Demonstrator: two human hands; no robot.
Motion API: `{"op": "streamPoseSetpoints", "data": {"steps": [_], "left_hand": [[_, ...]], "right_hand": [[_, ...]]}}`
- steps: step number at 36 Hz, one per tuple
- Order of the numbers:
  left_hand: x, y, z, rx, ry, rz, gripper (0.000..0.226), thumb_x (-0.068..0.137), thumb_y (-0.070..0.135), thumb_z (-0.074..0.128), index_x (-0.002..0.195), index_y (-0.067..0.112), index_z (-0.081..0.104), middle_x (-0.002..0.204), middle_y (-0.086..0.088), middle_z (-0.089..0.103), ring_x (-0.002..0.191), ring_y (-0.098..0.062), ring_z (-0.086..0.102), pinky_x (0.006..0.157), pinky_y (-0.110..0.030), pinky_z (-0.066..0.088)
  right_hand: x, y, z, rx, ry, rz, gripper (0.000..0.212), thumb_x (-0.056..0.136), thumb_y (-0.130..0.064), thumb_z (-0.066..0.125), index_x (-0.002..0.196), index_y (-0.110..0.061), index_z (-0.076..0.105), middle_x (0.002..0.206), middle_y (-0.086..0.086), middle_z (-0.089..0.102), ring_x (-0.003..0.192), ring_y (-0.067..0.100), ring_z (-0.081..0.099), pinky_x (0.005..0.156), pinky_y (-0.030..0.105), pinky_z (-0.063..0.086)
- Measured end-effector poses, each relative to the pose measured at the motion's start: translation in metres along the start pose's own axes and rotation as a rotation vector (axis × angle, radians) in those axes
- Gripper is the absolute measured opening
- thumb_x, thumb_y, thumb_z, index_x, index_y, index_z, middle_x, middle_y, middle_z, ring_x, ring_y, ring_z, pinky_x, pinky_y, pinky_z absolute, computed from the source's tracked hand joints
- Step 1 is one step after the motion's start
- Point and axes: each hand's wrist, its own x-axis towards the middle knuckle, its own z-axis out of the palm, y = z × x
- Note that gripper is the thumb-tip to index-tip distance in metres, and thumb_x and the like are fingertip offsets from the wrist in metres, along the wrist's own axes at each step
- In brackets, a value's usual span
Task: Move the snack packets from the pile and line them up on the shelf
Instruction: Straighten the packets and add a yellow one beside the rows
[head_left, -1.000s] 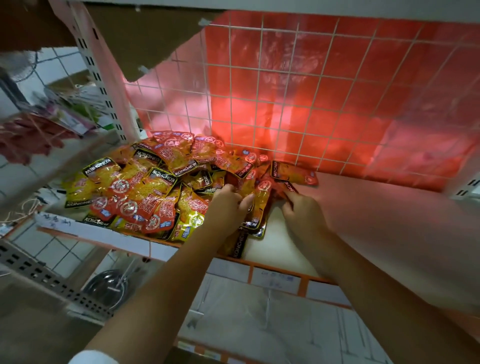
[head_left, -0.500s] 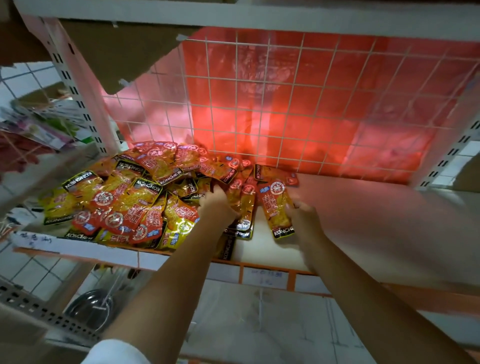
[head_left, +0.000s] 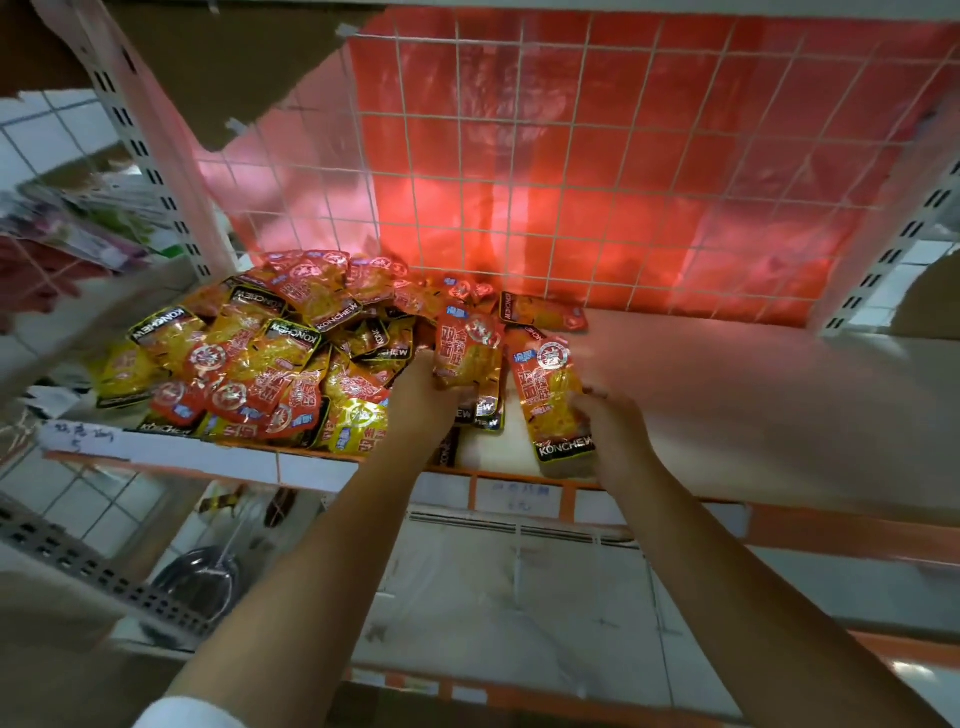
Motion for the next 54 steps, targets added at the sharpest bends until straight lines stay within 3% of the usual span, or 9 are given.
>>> {"op": "streamPoseSetpoints", "data": {"steps": [3,6,11,14,19,24,32,42,54], "left_hand": [[-0.011,0.014,0.005,-0.149,-0.022,0.075,0.022,0.072,0.006,0.073,0.077,0.023,0.062,0.085,-0.006,0.069,0.085,-0.03,0.066,0.08,-0.042,0.053],[-0.025,0.03,0.023,-0.263,-0.09,0.063,0.015,0.079,0.005,0.069,0.087,0.016,0.064,0.085,-0.004,0.068,0.088,-0.031,0.064,0.082,-0.046,0.051],[-0.051,0.056,0.077,-0.437,-0.146,0.005,0.013,0.087,-0.002,0.058,0.09,0.01,0.06,0.078,0.002,0.063,0.074,-0.011,0.059,0.07,-0.024,0.049],[-0.065,0.074,0.121,-0.547,-0.165,-0.061,0.019,0.081,-0.005,0.062,0.081,0.014,0.063,0.069,0.006,0.067,0.066,-0.007,0.062,0.068,-0.024,0.049],[-0.091,0.105,0.195,-0.66,-0.223,-0.104,0.02,0.071,0.007,0.068,0.09,0.013,0.068,0.09,-0.008,0.071,0.091,-0.032,0.065,0.088,-0.047,0.05],[-0.116,0.131,0.255,-0.678,-0.275,-0.078,0.022,0.079,0.001,0.065,0.099,0.012,0.064,0.09,-0.003,0.071,0.084,-0.023,0.068,0.074,-0.037,0.054],[-0.141,0.152,0.305,-0.729,-0.339,-0.067,0.029,0.075,0.011,0.068,0.104,0.011,0.064,0.103,-0.008,0.071,0.096,-0.029,0.067,0.085,-0.041,0.053],[-0.169,0.175,0.348,-0.717,-0.369,-0.085,0.02,0.083,0.004,0.064,0.099,0.015,0.065,0.09,-0.001,0.072,0.081,-0.021,0.07,0.069,-0.033,0.057],[-0.215,0.253,0.479,-0.517,-0.475,0.031,0.019,0.086,0.01,0.064,0.104,0.015,0.064,0.104,-0.009,0.07,0.097,-0.027,0.066,0.087,-0.041,0.052]], "right_hand": [[0.001,-0.002,-0.011,0.082,-0.011,-0.005,0.021,0.084,0.002,0.054,0.076,-0.015,0.061,0.083,0.012,0.062,0.08,0.028,0.059,0.077,0.038,0.046],[0.004,-0.005,-0.028,0.122,-0.048,-0.024,0.019,0.081,0.004,0.057,0.083,-0.013,0.065,0.083,0.01,0.065,0.075,0.028,0.062,0.073,0.034,0.049],[0.013,-0.012,-0.079,0.178,-0.105,-0.085,0.016,0.08,-0.001,0.064,0.089,-0.013,0.069,0.09,0.012,0.069,0.081,0.029,0.065,0.078,0.043,0.052],[0.021,-0.017,-0.124,0.178,-0.102,-0.129,0.014,0.08,-0.002,0.065,0.082,-0.015,0.069,0.075,0.0,0.071,0.071,0.019,0.066,0.071,0.034,0.052],[0.032,-0.024,-0.205,0.167,-0.109,-0.165,0.015,0.079,-0.001,0.066,0.081,-0.015,0.072,0.074,0.0,0.073,0.07,0.018,0.068,0.069,0.029,0.054],[0.029,-0.025,-0.273,0.165,-0.053,-0.12,0.013,0.075,-0.008,0.071,0.075,-0.02,0.076,0.087,0.009,0.073,0.088,0.036,0.066,0.084,0.051,0.051],[0.013,-0.03,-0.341,0.173,0.063,-0.122,0.011,0.081,-0.005,0.065,0.087,-0.013,0.069,0.083,0.008,0.072,0.073,0.026,0.068,0.073,0.042,0.055],[-0.013,-0.022,-0.414,0.113,0.186,-0.105,0.011,0.083,-0.008,0.065,0.089,-0.016,0.068,0.093,0.012,0.07,0.089,0.033,0.066,0.083,0.045,0.052],[-0.004,-0.037,-0.566,0.196,0.296,-0.202,0.019,0.078,0.002,0.066,0.085,-0.016,0.062,0.085,0.007,0.068,0.08,0.027,0.064,0.075,0.039,0.05]]}}
